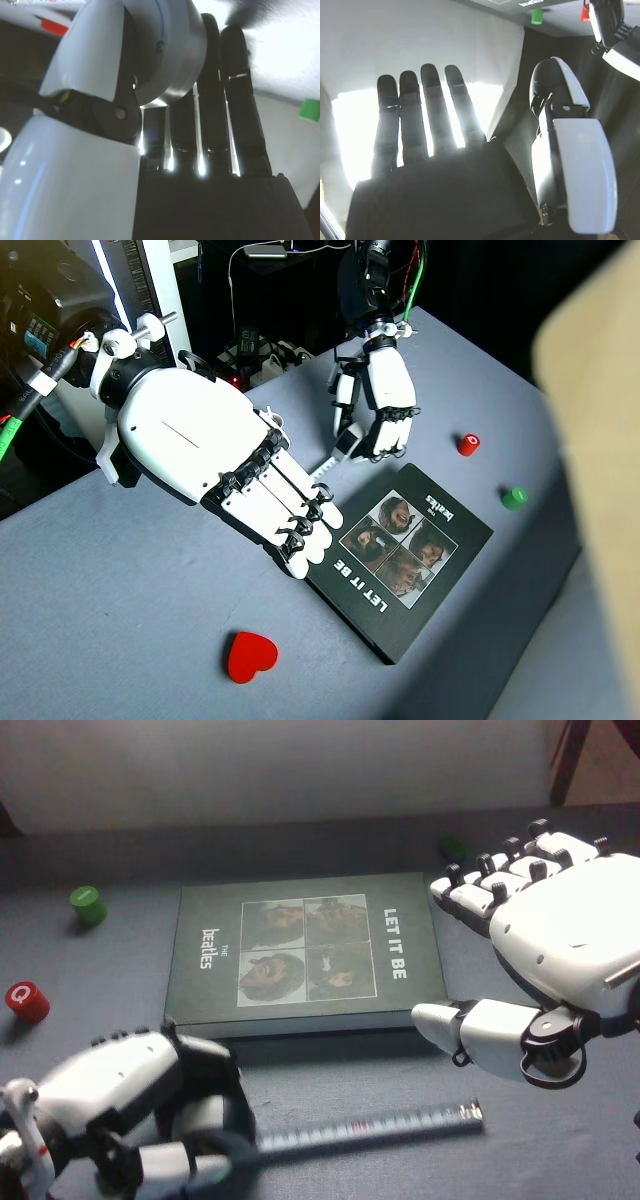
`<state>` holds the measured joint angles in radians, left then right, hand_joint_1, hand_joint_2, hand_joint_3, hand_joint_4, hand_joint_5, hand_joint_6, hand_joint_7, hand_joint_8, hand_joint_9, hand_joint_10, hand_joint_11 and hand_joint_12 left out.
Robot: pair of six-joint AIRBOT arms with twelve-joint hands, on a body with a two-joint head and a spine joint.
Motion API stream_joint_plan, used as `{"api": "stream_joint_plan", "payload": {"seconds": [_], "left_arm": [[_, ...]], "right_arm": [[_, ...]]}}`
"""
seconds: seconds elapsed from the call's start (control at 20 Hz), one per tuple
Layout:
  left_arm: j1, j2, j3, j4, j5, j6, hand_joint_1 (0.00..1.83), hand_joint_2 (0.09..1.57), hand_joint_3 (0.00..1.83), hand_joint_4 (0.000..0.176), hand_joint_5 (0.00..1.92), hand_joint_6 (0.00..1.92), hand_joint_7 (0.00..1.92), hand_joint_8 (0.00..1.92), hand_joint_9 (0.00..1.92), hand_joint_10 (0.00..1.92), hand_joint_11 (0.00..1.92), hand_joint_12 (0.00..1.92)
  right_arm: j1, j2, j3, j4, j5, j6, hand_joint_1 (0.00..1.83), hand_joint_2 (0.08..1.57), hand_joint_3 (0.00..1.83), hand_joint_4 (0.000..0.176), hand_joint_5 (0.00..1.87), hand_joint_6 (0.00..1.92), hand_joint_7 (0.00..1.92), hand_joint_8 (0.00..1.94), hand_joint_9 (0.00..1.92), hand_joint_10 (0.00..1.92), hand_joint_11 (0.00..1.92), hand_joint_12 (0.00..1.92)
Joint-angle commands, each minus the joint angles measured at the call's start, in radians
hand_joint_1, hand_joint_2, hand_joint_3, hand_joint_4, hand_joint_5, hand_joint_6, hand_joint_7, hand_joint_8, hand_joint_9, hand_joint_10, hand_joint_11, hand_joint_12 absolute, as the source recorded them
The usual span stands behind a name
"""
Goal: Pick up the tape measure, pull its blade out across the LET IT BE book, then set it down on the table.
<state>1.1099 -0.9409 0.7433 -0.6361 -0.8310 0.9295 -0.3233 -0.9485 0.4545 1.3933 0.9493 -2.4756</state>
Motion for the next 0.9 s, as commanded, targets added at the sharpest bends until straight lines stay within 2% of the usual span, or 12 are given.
{"api": "stream_joint_plan", "payload": {"seconds": [0.0, 0.1, 0.2, 0.3, 0.5, 0.7, 0.85], "left_arm": [[-0.016, 0.008, -0.008, 0.029, -0.018, -0.010, 1.37, 1.13, 0.00, 0.000, 0.90, 0.92, 0.94, 1.08, 0.87, 1.33, 0.85, 1.16], [-0.057, 0.034, -0.022, 0.028, 0.008, -0.004, 1.37, 1.12, 0.00, 0.000, 0.91, 0.88, 0.98, 1.01, 0.89, 1.31, 0.88, 1.07], [-0.109, 0.062, -0.034, 0.017, 0.050, 0.009, 1.37, 1.12, 0.00, 0.000, 0.90, 0.90, 1.00, 0.98, 0.90, 1.30, 0.87, 1.11], [-0.176, 0.090, -0.044, -0.003, 0.094, 0.039, 1.37, 1.13, 0.00, 0.000, 0.87, 0.92, 0.98, 1.02, 0.89, 1.32, 0.88, 1.14], [-0.289, 0.117, -0.042, -0.056, 0.127, 0.068, 1.37, 1.13, 0.00, 0.000, 0.90, 0.90, 0.98, 1.03, 0.89, 1.31, 0.90, 1.09], [-0.451, 0.149, -0.002, -0.114, 0.267, 0.166, 1.37, 1.14, 0.00, 0.000, 0.84, 0.94, 0.96, 1.04, 0.88, 1.35, 0.88, 1.22], [-0.565, 0.157, 0.053, -0.170, 0.376, 0.260, 1.37, 1.14, 0.00, 0.000, 0.85, 0.94, 0.97, 1.04, 0.86, 1.36, 0.85, 1.22]], "right_arm": [[0.022, 0.005, -0.003, -0.081, 0.042, -0.001, 0.11, 1.18, 0.00, 0.000, 0.22, 0.00, 0.27, 0.00, 0.22, 0.00, 0.00, 0.61], [0.035, 0.002, -0.003, -0.081, 0.041, -0.013, 0.12, 1.17, 0.00, 0.000, 0.24, 0.01, 0.27, 0.00, 0.20, 0.00, 0.00, 0.57], [0.052, 0.002, -0.004, -0.075, 0.033, -0.033, 0.12, 1.18, 0.00, 0.000, 0.23, 0.00, 0.28, 0.00, 0.22, 0.01, 0.00, 0.57], [0.106, 0.002, -0.004, 0.018, 0.006, -0.115, 0.13, 1.18, 0.00, 0.000, 0.23, 0.00, 0.28, 0.00, 0.22, 0.00, 0.00, 0.59], [0.180, 0.002, -0.004, 0.109, -0.021, -0.190, 0.15, 1.17, 0.00, 0.000, 0.22, 0.00, 0.27, 0.00, 0.21, 0.00, 0.00, 0.56], [0.262, -0.009, 0.014, 0.253, -0.036, -0.309, 0.15, 1.18, 0.00, 0.000, 0.19, 0.00, 0.23, 0.00, 0.18, 0.00, 0.00, 0.53], [0.353, -0.030, 0.082, 0.374, -0.079, -0.349, 0.22, 1.16, 0.00, 0.000, 0.20, 0.00, 0.24, 0.00, 0.19, 0.00, 0.00, 0.60]]}}
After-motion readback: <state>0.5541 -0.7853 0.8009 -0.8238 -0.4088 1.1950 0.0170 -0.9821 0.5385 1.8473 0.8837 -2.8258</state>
